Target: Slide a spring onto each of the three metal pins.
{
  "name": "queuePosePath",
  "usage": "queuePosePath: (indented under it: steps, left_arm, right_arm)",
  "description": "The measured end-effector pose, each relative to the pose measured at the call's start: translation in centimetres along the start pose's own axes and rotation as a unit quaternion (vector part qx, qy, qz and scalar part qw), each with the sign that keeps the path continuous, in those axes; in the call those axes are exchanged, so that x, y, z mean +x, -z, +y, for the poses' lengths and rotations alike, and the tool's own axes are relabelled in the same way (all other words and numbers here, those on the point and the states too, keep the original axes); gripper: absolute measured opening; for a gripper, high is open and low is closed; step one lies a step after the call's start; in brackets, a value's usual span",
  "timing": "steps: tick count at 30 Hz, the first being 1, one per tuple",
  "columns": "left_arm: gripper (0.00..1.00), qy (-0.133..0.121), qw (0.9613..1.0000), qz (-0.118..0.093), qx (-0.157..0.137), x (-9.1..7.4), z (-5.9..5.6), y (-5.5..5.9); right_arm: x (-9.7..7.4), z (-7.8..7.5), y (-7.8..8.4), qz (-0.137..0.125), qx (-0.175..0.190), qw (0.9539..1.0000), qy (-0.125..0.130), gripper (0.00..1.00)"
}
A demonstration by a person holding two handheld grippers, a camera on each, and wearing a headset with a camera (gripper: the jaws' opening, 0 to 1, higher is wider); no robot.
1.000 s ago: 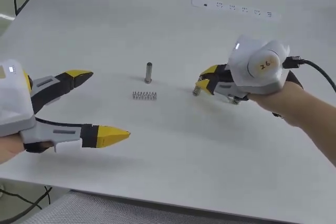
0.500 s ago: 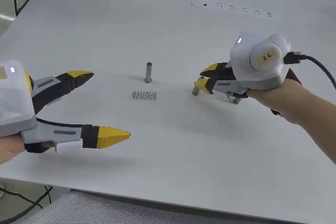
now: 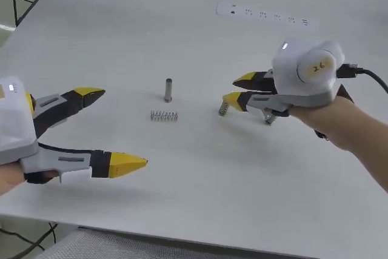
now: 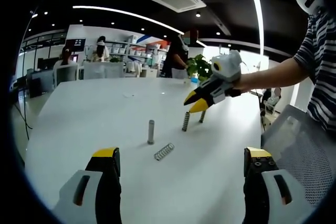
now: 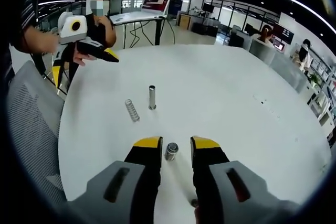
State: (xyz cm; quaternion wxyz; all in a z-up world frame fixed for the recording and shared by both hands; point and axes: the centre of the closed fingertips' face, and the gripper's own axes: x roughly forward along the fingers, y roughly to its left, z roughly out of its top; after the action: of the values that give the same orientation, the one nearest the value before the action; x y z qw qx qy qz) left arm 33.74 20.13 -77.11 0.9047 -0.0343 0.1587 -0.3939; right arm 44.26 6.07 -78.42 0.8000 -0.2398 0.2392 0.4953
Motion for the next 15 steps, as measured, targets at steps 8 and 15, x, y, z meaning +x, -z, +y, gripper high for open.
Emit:
queuePosePath:
  steps: [8,15]
  left_arm:
    - [0.97,0.003,1.0000,0.001,0.002,0.2,-0.1,-0.2]
    - [0.97,0.004,1.0000,0.004,0.002,0.2,-0.2,-0.1]
  right_arm:
    - [-1.4,0.0,-1.3,-0.041,0.052,0.9978,0.007,0.27]
    - [-2.6,0.9,-1.8,-0.075,0.097,0.9925,0.002,0.27]
